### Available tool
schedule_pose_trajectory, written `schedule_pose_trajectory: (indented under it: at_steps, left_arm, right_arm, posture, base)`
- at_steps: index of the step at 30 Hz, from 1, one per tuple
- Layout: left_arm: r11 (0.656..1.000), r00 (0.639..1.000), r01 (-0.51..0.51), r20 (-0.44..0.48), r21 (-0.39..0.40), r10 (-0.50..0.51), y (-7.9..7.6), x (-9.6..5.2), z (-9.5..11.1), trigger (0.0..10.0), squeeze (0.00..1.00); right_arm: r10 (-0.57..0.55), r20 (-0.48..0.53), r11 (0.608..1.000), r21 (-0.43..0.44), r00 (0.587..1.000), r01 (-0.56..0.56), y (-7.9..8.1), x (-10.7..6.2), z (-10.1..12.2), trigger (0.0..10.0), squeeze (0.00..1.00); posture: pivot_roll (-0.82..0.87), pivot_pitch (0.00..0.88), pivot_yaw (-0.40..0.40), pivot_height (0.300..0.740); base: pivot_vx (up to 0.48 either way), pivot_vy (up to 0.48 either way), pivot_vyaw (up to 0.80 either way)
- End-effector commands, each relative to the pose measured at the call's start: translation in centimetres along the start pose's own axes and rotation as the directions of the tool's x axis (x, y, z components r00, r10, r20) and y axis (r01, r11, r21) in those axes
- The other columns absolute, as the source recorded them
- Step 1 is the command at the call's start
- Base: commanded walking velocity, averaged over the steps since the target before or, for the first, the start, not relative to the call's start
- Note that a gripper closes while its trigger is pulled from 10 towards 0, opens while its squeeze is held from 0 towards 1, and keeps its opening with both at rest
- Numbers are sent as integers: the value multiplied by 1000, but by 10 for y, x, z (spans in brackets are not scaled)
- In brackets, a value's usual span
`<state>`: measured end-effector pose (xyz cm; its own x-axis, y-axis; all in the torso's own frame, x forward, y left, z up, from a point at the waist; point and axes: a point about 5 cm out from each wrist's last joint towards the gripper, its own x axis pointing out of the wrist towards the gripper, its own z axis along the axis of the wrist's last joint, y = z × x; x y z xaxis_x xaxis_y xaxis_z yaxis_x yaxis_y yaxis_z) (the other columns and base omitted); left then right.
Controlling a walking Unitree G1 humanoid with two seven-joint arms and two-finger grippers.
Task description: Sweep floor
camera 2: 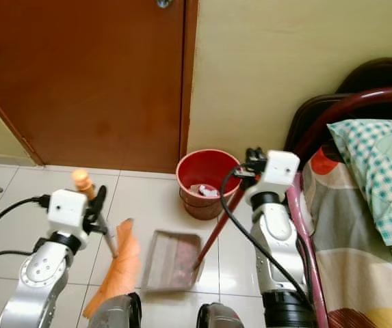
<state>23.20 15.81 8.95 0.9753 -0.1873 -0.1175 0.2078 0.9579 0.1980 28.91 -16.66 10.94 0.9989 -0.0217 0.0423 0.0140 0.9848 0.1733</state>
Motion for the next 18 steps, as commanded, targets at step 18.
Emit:
schedule_pose_trajectory:
  at_steps: [18]
  left_arm:
    - [990, 926, -11, 376, 139, -42, -1, 22, 106, 10000, 0]
  right_arm:
    - [-96, -31, 994, -50, 995, 95, -22, 3, -13, 10000, 0]
  posture:
    - [79, 111, -42, 740]
  base:
    - [0, 0, 0]
